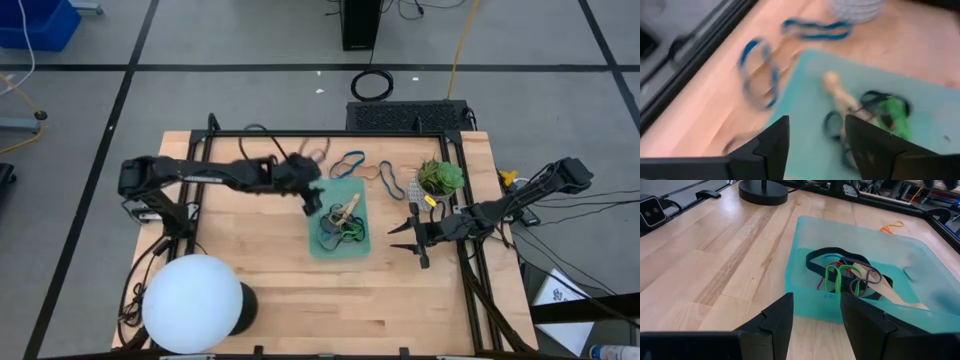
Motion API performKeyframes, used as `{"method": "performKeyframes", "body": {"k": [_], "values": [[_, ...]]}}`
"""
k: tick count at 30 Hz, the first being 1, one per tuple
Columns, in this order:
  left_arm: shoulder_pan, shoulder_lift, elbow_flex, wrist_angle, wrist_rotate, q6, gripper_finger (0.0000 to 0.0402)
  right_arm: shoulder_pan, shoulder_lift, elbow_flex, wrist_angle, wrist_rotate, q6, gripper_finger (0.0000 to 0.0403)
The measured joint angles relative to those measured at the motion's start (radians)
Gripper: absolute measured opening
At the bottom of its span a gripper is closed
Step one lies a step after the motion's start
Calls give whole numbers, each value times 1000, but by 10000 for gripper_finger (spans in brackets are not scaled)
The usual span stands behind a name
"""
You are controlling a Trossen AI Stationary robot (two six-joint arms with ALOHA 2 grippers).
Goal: Pick and place rubber bands into bin
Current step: Put the yellow rubber band into the green bin
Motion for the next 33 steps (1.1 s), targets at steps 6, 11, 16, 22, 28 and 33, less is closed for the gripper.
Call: {"method": "performKeyframes", "body": {"k": [6, 11, 16, 22, 28, 33], "values": [[131, -64, 0, -236, 0, -106, 203, 0, 0, 0, -8, 0, 2, 157], [232, -64, -1, -382, -2, -189, 203, 0, 0, 0, -14, 0, 1, 157], [285, -52, -1, -444, -2, -248, 203, 0, 0, 0, -15, 0, 0, 157], [286, -54, 0, -438, 0, -215, 203, 0, 0, 0, -17, 0, 0, 157], [277, -54, 0, -461, 0, -219, 202, 0, 0, 0, -19, 0, 0, 157], [278, -54, -11, -565, -15, -280, 202, 0, 0, 0, -21, 0, 2, 157]]}}
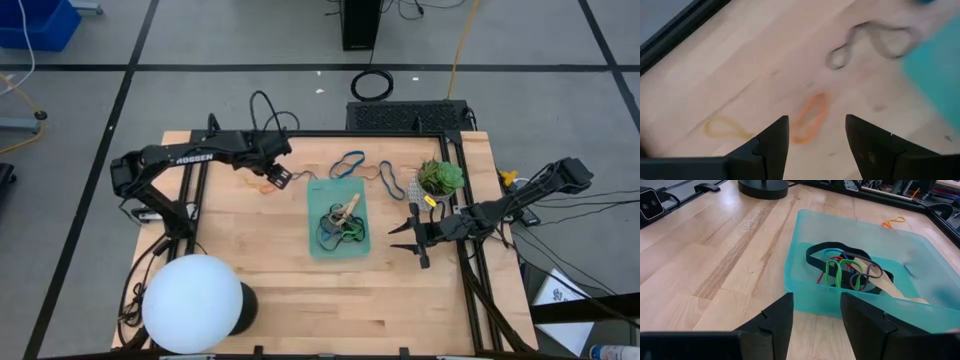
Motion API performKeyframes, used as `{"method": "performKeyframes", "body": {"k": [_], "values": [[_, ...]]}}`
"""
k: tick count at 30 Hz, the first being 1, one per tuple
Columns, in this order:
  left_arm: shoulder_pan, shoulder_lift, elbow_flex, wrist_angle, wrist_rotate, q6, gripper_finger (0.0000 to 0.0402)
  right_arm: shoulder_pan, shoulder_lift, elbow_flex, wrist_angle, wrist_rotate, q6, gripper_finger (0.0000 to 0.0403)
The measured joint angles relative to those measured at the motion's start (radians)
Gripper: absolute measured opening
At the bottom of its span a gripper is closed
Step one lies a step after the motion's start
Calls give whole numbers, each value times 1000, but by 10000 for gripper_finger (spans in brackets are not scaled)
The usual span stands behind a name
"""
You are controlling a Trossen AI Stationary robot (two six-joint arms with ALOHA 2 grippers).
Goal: Pick and place rubber bands into bin
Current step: Put the yellow rubber band into the green bin
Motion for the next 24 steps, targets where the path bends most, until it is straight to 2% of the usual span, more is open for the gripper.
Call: {"method": "performKeyframes", "body": {"k": [5, 10, 24], "values": [[11, 1, -74, -58, -58, -98, 202, 0, 0, 0, 0, 0, -1, 157], [40, 1, -166, -35, -67, -191, 202, 0, 0, 0, 0, 0, -1, 157], [111, 1, -337, 131, -64, -331, 202, 0, 0, 0, 0, 0, -1, 157]]}}
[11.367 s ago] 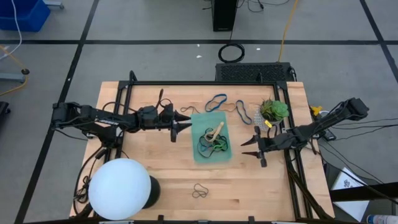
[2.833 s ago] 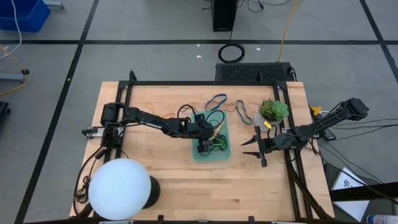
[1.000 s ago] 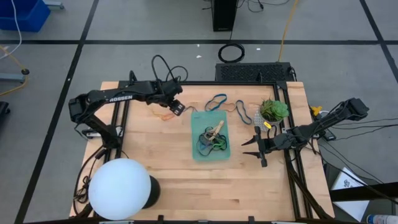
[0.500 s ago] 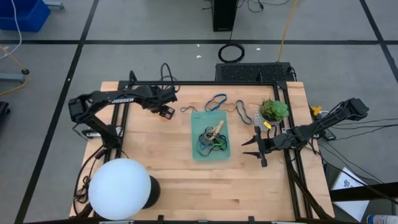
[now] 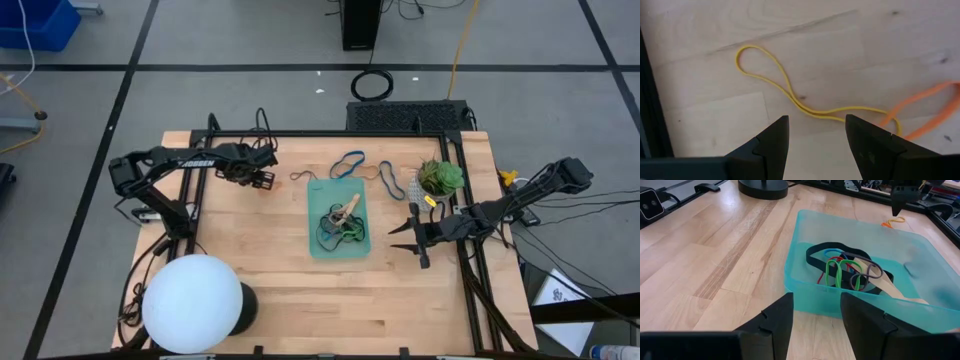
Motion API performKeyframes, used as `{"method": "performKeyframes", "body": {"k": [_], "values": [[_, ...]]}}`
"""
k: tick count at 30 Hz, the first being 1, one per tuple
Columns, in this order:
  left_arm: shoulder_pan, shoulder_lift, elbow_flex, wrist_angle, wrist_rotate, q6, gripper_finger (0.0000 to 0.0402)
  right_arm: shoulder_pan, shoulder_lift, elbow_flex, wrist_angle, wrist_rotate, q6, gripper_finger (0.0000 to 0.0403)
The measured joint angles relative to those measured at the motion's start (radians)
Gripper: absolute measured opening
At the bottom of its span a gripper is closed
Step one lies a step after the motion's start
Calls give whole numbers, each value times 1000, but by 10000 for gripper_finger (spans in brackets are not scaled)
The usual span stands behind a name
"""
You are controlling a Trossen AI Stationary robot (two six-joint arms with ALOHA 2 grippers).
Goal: Pick and place rubber bands into bin
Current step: Put the yellow rubber band into the green bin
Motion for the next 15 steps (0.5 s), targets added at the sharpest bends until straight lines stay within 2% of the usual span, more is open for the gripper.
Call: {"method": "performKeyframes", "body": {"k": [3, 10, 15], "values": [[2, 0, -11, 14, -7, 43, 202, 0, 0, 0, 0, 0, 0, 157], [-1, 0, -30, 106, 1, 304, 202, 0, 0, 0, 0, 0, 1, 157], [3, 0, -30, 106, 1, 312, 202, 0, 0, 0, 0, 0, 1, 157]]}}
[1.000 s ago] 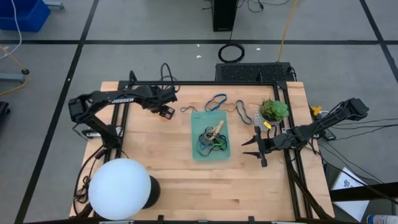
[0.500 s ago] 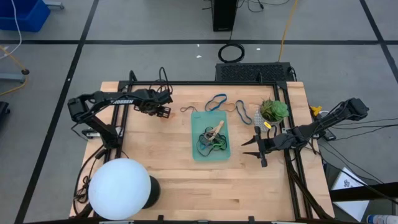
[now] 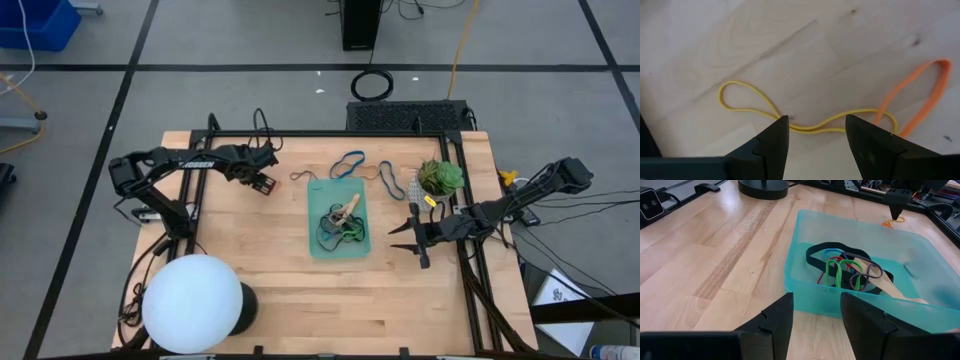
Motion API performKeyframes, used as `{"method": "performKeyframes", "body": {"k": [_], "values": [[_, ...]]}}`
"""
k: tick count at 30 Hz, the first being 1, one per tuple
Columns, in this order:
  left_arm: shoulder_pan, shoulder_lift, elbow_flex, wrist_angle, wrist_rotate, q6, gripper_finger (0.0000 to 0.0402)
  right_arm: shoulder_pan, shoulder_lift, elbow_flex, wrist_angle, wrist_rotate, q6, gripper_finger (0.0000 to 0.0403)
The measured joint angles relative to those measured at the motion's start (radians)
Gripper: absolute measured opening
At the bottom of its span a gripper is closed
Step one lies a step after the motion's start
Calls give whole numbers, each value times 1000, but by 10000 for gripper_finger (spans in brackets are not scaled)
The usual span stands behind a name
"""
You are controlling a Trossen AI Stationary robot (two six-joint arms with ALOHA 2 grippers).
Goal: Pick and place rubber bands into bin
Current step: Put the yellow rubber band into the green bin
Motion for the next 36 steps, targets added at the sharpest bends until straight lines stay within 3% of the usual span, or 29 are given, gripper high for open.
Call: {"method": "performKeyframes", "body": {"k": [17, 23, 36], "values": [[-13, 0, 0, -3, 10, 569, 202, 0, 0, 0, 0, 0, 0, 157], [-32, 0, 0, -3, 80, 770, 202, 0, 0, 0, 0, 0, 1, 157], [-43, 0, 0, -5, 80, 825, 202, 0, 0, 0, 0, 0, 1, 157]]}}
